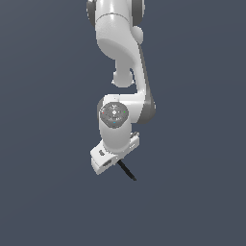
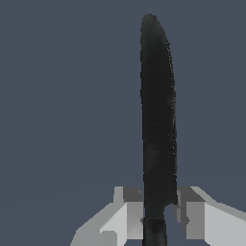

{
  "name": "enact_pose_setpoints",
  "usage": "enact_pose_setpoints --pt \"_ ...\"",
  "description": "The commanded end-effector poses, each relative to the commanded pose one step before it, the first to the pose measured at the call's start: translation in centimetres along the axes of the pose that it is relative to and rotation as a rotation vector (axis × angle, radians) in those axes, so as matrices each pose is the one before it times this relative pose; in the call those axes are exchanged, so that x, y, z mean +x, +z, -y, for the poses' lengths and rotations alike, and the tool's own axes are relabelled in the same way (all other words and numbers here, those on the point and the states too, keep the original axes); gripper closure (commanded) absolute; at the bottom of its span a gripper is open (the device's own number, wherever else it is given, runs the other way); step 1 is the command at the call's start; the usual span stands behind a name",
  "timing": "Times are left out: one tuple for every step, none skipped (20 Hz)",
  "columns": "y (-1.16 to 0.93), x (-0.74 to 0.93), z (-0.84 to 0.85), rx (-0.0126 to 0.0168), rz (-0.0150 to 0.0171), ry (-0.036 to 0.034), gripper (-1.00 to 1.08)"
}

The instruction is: Pick up the object and move it to a goal position.

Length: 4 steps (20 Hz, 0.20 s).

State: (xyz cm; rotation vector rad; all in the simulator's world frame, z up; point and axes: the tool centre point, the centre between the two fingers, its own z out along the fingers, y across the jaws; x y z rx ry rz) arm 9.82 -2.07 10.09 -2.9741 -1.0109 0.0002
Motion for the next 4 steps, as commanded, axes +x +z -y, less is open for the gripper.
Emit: enact_pose_setpoints --pt "-0.124 0.172 -0.255 -0.00018 -0.00012 -0.00025 1.08" --pt "-0.013 0.031 -0.043 0.00000 0.00000 0.00000 1.08" --pt "-0.004 0.019 -0.022 0.00000 0.00000 0.00000 1.08" --pt "0.000 0.006 -0.005 0.00000 0.00000 0.00000 1.08"
